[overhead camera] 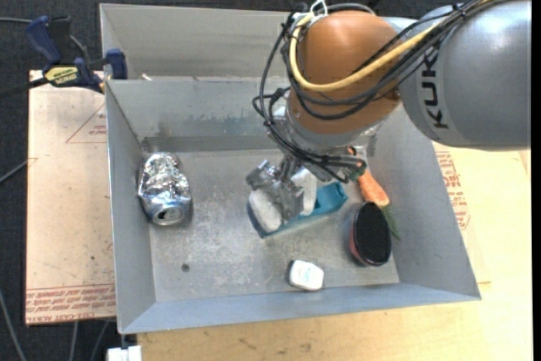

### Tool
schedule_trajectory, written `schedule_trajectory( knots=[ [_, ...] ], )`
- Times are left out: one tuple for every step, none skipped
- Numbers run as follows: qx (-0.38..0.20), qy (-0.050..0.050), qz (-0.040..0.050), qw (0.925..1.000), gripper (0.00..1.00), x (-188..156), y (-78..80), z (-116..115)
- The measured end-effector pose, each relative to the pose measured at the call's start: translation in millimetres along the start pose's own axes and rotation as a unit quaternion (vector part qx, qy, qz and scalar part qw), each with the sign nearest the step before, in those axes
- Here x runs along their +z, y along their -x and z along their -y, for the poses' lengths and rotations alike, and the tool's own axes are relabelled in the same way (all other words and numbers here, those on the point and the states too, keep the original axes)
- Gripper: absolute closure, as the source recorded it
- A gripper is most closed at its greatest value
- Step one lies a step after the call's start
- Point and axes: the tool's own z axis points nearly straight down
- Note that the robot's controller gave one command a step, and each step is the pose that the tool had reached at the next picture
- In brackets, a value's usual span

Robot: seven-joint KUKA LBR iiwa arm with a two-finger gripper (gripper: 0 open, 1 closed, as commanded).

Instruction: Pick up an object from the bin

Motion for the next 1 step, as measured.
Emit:
schedule_trajectory(
  knots=[
    [-0.056, 0.000, 0.0004, 0.9984, 1.00, -47.3, 6.0, 9.9]
  ],
)
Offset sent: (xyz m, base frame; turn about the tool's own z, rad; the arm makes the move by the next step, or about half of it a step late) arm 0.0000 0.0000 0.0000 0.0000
